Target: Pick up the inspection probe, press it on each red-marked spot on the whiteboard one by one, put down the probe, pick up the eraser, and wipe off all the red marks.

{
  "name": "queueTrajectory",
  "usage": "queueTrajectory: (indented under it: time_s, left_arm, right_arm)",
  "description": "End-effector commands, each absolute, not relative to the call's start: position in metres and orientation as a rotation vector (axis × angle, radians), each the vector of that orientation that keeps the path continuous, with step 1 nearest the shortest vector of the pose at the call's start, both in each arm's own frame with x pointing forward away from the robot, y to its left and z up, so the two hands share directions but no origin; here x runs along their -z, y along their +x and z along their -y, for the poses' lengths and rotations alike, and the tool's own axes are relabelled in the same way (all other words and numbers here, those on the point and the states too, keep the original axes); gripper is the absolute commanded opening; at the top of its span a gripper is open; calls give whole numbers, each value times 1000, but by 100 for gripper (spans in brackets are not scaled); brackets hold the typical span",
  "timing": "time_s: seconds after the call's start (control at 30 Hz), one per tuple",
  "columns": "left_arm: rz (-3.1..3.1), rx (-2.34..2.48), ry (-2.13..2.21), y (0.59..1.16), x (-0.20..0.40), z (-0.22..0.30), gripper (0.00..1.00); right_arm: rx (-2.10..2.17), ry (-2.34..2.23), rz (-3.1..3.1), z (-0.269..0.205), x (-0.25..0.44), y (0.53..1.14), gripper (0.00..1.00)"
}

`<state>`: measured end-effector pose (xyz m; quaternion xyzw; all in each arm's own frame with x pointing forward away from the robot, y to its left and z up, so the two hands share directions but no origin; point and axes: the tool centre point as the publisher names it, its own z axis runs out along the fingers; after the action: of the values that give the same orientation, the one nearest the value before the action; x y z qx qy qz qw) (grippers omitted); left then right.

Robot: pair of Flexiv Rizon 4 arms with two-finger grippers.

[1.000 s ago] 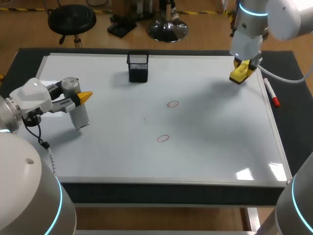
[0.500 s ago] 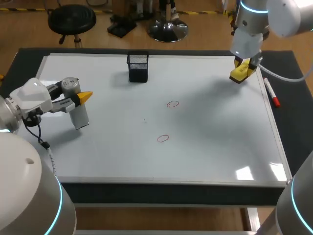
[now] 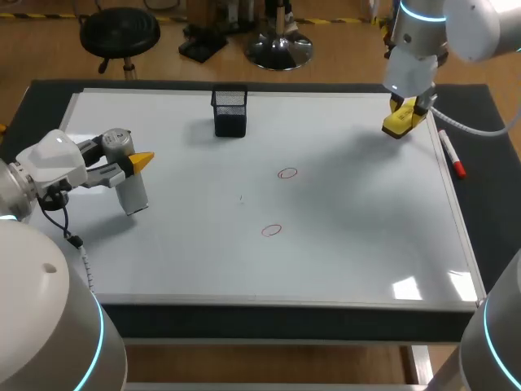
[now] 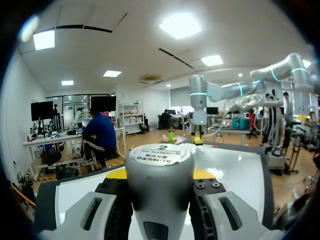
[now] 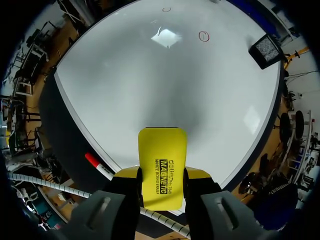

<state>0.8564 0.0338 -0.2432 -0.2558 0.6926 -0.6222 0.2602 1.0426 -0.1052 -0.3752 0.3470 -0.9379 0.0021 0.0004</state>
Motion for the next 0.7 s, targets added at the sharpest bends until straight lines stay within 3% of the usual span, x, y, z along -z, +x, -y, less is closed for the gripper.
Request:
queueTrajectory:
  time_s: [0.03, 0.3, 0.7]
  left_arm:
    - [-1875, 1683, -695, 857, 242, -33, 0]
    - [-1888, 1701, -649, 867, 239, -16, 0]
    - [-1952, 1824, -507, 890, 237, 50, 0]
  right_arm:
    - [-9, 1090, 2941, 106, 375, 1044, 0]
    - [-9, 1090, 2941, 106, 375, 1044, 0]
    - [-9, 1090, 2941, 106, 375, 1044, 0]
